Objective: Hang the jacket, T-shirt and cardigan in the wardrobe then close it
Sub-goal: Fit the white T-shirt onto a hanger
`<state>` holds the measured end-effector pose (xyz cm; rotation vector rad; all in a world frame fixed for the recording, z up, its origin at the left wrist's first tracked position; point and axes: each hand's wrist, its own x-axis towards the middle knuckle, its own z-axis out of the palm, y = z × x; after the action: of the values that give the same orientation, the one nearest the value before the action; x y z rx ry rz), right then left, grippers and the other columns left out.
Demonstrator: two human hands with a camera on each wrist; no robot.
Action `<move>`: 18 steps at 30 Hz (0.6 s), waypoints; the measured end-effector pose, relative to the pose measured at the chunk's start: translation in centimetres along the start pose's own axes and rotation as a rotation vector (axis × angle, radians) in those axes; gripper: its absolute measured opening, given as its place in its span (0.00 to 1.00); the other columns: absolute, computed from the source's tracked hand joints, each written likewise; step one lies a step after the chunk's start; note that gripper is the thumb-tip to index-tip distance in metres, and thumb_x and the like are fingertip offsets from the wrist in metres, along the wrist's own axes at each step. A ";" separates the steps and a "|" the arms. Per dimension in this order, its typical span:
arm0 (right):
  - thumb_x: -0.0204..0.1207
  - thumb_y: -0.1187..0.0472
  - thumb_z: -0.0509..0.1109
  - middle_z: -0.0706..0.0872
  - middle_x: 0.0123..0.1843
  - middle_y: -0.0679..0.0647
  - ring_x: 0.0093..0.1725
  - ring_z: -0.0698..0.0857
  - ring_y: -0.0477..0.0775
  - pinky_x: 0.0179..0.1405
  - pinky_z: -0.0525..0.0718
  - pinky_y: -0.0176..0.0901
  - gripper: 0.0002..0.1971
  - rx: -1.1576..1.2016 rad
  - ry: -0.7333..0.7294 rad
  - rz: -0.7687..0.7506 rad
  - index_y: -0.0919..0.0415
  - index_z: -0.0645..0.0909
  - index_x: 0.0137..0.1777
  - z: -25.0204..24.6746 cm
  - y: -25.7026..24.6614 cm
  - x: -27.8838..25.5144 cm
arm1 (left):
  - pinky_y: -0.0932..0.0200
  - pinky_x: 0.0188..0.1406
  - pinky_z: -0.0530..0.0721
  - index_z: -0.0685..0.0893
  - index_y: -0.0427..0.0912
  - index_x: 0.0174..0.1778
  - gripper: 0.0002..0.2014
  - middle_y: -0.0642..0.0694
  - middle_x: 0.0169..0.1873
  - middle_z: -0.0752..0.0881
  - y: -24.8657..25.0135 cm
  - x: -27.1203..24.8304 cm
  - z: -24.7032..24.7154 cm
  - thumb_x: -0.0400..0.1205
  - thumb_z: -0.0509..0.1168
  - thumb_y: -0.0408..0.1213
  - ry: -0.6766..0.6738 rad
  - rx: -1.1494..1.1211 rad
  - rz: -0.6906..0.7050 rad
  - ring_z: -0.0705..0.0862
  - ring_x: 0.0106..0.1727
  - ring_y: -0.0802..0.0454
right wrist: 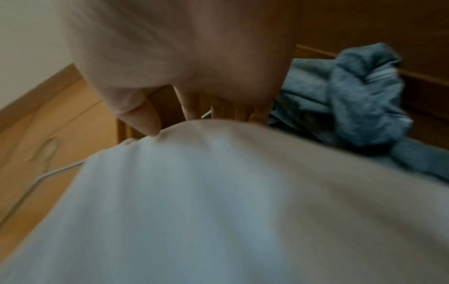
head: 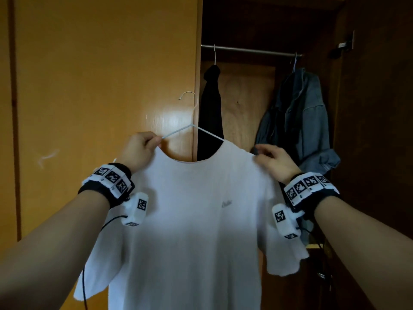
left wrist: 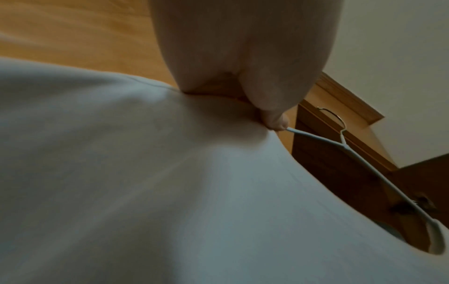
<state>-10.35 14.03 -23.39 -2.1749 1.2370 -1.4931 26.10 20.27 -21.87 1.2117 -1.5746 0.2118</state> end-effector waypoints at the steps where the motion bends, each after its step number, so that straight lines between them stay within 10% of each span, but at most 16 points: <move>1: 0.78 0.55 0.70 0.84 0.60 0.50 0.59 0.82 0.49 0.62 0.77 0.40 0.20 -0.054 0.008 -0.063 0.54 0.82 0.69 0.2 -0.9 0.2 | 0.60 0.30 0.69 0.85 0.44 0.38 0.14 0.53 0.24 0.75 0.4 0.2 0.4 0.88 0.62 0.40 -0.007 -0.013 0.024 0.72 0.27 0.60; 8: 0.82 0.53 0.68 0.75 0.26 0.47 0.28 0.74 0.47 0.34 0.73 0.44 0.21 -0.232 -0.124 -0.235 0.58 0.76 0.27 -4.3 -4.3 0.4 | 0.56 0.27 0.67 0.88 0.45 0.39 0.16 0.50 0.22 0.73 3.6 1.8 3.0 0.87 0.62 0.46 -0.015 -0.078 0.083 0.70 0.25 0.51; 15: 0.80 0.47 0.70 0.71 0.24 0.53 0.22 0.70 0.47 0.28 0.69 0.42 0.24 -0.267 0.018 -0.064 0.60 0.73 0.27 -11.2 -5.4 -1.6 | 0.57 0.29 0.67 0.86 0.42 0.39 0.16 0.50 0.25 0.75 9.7 5.4 7.9 0.88 0.60 0.43 -0.020 -0.157 0.127 0.72 0.28 0.55; 18: 0.78 0.56 0.73 0.85 0.39 0.67 0.36 0.83 0.58 0.39 0.82 0.47 0.18 -0.050 -0.151 0.123 0.76 0.83 0.45 -15.3 -7.3 -2.7 | 0.57 0.38 0.72 0.86 0.41 0.40 0.15 0.48 0.31 0.79 11.9 8.3 10.3 0.88 0.60 0.42 -0.052 -0.370 0.155 0.76 0.35 0.53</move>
<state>-20.01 24.54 -13.81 -2.1544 1.3424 -1.2385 11.34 14.05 -14.10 0.8143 -1.6670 -0.0141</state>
